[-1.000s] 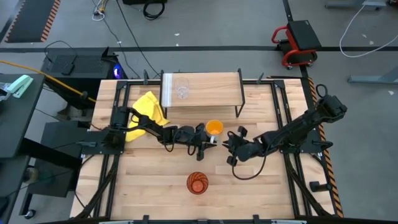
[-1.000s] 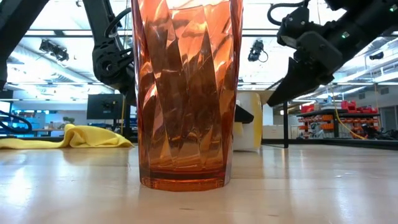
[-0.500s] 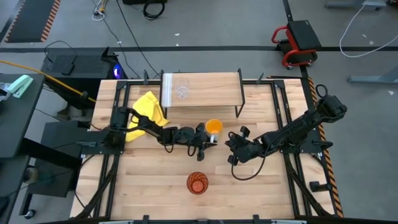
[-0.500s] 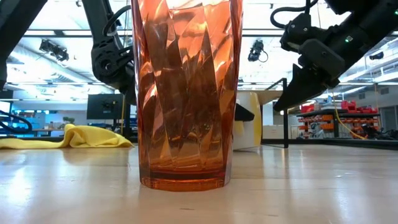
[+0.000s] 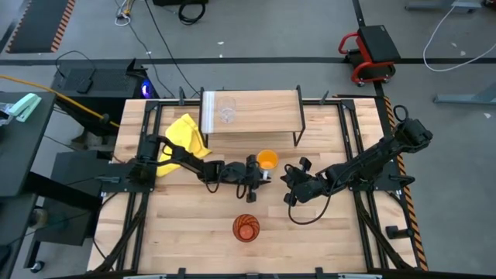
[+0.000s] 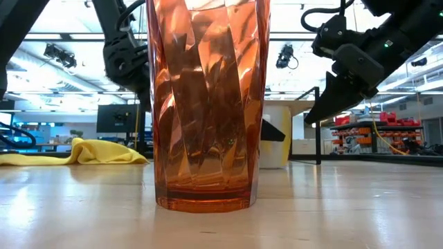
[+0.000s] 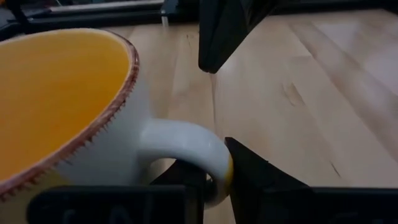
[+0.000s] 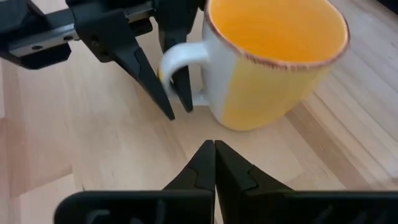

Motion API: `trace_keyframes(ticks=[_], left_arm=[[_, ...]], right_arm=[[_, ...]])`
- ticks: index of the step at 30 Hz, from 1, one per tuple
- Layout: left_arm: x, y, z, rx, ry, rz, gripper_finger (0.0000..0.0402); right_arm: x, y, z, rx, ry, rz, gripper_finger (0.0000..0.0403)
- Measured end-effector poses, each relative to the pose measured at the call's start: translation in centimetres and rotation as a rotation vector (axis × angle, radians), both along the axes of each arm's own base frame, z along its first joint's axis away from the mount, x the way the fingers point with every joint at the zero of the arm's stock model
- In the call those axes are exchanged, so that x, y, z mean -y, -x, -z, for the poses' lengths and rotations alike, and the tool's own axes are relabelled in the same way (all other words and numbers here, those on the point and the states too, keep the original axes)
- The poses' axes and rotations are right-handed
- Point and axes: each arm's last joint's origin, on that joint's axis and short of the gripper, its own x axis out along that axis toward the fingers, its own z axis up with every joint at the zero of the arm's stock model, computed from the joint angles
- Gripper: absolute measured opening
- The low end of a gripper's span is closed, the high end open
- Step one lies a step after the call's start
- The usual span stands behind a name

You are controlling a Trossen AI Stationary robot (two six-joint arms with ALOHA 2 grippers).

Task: Stack small to large cups/mugs on shelf
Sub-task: Put the yellow mug on the shelf

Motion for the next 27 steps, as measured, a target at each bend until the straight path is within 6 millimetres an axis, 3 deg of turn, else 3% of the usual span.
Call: trace_keyframes(ticks=[12,23,27], left_arm=[[0.8,-3.9,-3.1,-0.218,-0.113,0.017,0.0049],[0.2,-4.3,-3.9,-0.235,-0.115,0.0,0.0048],[0.1,-4.2,-5.6,-0.194,-0.126,-0.022,0.0047]], right_arm=[[0.0,0.0,0.0,-0.007,0.004,-0.002,0.0005],[-0.9,0.8,0.3,-0.039,0.011,-0.012,0.0003],[-1.4,1.7,0.6,-0.059,0.03,0.019,0.0003]])
